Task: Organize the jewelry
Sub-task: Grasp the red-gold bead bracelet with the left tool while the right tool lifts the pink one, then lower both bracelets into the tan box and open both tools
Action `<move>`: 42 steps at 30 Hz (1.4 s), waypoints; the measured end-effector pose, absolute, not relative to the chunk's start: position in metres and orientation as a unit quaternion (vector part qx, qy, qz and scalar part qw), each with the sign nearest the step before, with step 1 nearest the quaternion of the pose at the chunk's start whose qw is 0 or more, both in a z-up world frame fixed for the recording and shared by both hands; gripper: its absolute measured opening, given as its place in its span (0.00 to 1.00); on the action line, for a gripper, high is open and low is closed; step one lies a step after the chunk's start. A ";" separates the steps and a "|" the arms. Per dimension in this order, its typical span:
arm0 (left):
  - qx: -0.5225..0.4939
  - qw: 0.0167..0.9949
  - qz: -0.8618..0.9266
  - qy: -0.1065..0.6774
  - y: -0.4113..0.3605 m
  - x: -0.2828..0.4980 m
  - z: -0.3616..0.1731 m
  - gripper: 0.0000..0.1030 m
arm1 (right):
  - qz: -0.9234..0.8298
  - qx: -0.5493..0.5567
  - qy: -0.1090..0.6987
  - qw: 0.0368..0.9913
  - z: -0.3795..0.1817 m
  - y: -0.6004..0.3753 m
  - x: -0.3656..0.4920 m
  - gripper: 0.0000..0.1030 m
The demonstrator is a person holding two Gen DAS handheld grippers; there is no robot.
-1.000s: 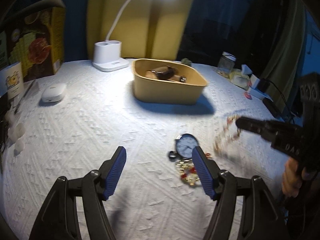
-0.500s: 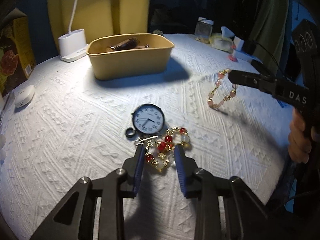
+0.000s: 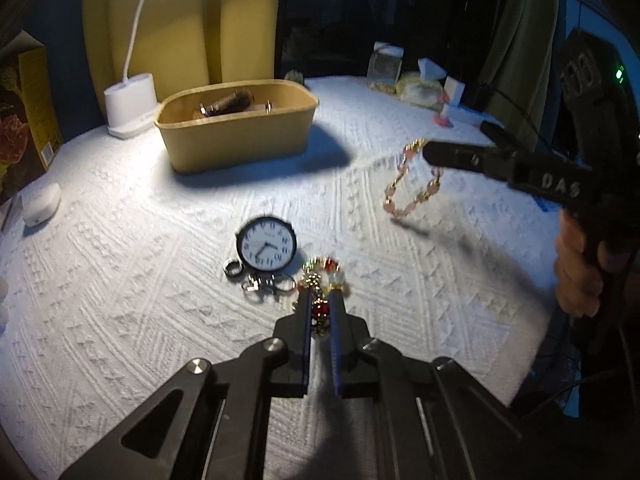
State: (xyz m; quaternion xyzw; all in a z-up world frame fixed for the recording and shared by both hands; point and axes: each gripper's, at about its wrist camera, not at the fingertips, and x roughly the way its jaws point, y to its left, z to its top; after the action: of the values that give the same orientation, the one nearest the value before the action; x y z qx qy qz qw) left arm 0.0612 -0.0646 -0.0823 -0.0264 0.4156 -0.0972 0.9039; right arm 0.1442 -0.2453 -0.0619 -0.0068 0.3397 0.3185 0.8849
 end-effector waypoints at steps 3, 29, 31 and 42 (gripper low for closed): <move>-0.030 0.912 -0.097 0.398 -0.061 0.059 -0.068 0.07 | 0.318 -0.007 0.335 0.887 -0.057 -0.246 0.145 0.05; -0.043 0.950 -0.053 0.306 0.000 0.103 0.012 0.07 | 0.342 -0.032 0.290 0.893 0.007 -0.200 0.208 0.05; -0.046 0.950 -0.050 0.303 0.005 0.108 0.011 0.07 | 0.344 -0.034 0.292 0.892 0.007 -0.195 0.216 0.05; -0.056 0.953 -0.045 0.295 0.020 0.150 0.011 0.07 | 0.348 -0.037 0.314 0.883 -0.006 -0.169 0.256 0.05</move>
State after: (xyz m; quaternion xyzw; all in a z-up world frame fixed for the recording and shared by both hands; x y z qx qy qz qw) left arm 0.1498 0.0204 0.0110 -0.0560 0.2945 -0.0453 0.9529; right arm 0.2558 -0.1686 -0.0062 -0.0368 0.3136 0.3476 0.8829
